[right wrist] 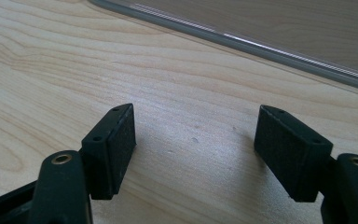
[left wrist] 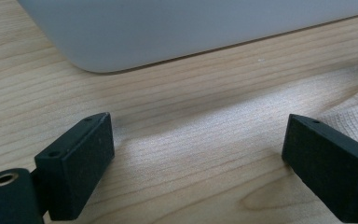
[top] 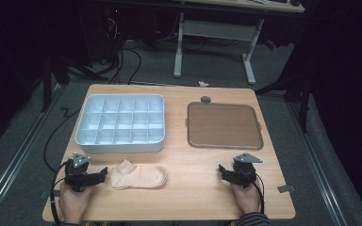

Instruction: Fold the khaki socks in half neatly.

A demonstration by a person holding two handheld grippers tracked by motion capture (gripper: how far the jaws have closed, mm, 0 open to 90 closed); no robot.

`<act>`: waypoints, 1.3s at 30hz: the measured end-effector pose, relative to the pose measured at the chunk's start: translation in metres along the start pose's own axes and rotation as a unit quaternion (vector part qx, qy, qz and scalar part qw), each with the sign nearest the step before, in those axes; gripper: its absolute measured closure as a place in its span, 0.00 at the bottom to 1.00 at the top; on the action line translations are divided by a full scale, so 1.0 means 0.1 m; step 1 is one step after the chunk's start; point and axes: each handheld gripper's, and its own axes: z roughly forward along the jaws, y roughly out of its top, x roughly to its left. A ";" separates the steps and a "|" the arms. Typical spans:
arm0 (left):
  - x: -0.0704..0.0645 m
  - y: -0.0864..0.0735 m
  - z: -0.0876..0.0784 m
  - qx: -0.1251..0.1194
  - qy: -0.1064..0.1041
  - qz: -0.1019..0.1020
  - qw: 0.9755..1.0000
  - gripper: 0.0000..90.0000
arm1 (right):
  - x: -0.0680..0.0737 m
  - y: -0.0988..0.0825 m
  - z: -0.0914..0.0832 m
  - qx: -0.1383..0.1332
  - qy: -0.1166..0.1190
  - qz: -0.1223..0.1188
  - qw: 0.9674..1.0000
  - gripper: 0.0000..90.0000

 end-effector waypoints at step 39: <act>0.01 -0.01 -0.04 -0.008 -0.007 0.004 1.000 0.24 | -0.01 0.01 0.00 0.000 -0.005 0.006 1.000 0.38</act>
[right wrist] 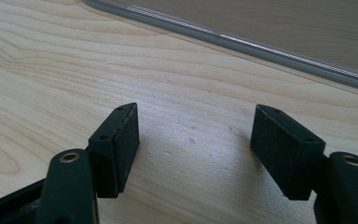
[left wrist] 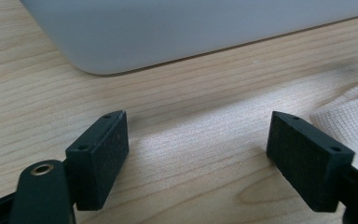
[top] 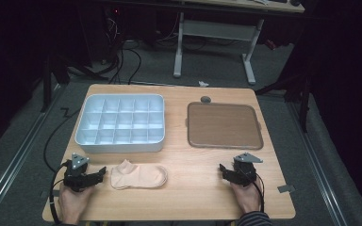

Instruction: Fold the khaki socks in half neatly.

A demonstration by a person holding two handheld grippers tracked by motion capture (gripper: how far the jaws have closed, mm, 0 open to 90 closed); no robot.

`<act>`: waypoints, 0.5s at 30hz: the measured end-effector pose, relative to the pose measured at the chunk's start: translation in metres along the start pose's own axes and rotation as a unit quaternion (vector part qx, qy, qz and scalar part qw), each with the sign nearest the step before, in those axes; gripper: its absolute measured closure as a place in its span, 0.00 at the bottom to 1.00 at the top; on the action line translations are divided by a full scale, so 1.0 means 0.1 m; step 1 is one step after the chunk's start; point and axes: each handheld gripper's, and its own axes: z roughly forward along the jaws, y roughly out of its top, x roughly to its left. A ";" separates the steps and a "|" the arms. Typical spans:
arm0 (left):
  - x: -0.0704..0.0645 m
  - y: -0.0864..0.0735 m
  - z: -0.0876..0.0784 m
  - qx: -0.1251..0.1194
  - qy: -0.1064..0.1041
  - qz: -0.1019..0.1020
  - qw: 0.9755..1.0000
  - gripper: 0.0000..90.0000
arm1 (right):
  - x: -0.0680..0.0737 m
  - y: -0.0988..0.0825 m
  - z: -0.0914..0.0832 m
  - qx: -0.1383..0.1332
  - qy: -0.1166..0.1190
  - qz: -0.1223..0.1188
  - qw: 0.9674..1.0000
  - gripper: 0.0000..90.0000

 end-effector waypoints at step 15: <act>0.02 0.05 -0.11 -0.024 -0.033 -0.017 0.999 0.25 | 0.08 0.00 -0.10 -0.026 0.024 0.014 0.999 0.52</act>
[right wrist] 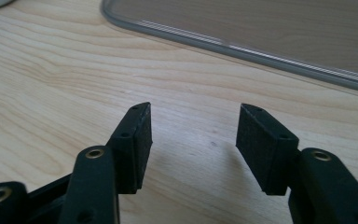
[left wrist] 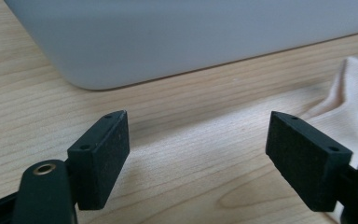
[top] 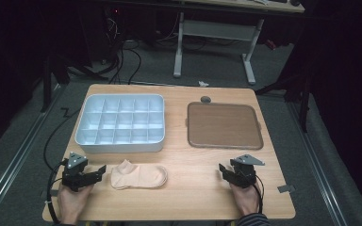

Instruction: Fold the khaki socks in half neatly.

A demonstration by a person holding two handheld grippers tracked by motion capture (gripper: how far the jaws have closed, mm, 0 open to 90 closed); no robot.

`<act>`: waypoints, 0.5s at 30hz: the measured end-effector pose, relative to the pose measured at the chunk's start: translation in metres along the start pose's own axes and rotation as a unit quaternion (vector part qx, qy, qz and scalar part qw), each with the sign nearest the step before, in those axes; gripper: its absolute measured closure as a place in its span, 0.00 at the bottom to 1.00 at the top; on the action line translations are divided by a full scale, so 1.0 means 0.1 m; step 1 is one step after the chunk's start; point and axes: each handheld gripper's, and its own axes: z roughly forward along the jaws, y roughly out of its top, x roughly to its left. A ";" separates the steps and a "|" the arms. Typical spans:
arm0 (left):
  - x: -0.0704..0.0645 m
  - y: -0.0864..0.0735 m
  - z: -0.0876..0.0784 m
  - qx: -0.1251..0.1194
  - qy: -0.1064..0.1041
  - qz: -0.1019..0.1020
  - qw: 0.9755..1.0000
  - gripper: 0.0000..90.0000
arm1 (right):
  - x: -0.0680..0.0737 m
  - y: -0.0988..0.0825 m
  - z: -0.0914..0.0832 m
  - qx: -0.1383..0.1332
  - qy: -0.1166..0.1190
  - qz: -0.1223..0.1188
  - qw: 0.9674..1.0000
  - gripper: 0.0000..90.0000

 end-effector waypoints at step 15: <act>-0.23 0.00 -0.03 0.002 -0.056 0.012 0.998 0.26 | 0.32 0.06 -0.05 -0.004 0.058 -0.016 0.998 0.59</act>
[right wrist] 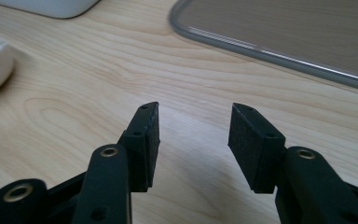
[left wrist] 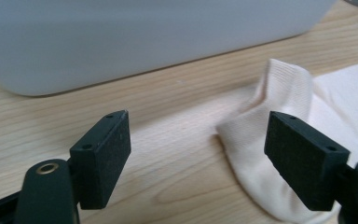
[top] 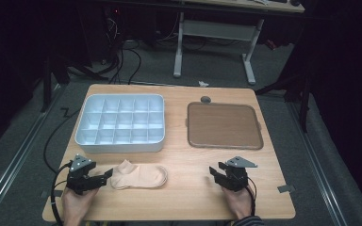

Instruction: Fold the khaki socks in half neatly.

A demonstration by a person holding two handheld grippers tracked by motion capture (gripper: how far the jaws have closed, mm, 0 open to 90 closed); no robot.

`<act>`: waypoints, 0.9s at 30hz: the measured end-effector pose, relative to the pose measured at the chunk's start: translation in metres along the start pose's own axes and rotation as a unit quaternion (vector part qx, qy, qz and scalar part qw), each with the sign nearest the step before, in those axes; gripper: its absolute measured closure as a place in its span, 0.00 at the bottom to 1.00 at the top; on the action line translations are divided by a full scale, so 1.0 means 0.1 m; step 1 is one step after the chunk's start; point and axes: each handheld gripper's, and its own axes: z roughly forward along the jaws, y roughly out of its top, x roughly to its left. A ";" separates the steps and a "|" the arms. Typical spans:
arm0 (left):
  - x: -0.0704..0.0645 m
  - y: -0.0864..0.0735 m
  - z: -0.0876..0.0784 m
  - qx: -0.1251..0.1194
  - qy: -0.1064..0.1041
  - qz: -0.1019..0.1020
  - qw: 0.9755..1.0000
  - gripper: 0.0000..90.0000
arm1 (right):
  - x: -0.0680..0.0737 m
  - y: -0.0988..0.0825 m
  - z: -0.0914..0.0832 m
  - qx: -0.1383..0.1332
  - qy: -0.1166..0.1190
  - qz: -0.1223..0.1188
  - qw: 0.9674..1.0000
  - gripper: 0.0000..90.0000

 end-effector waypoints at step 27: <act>-0.16 -0.06 0.15 0.021 -0.009 0.016 1.000 0.31 | 0.71 0.15 0.24 0.016 0.092 -0.061 0.994 0.61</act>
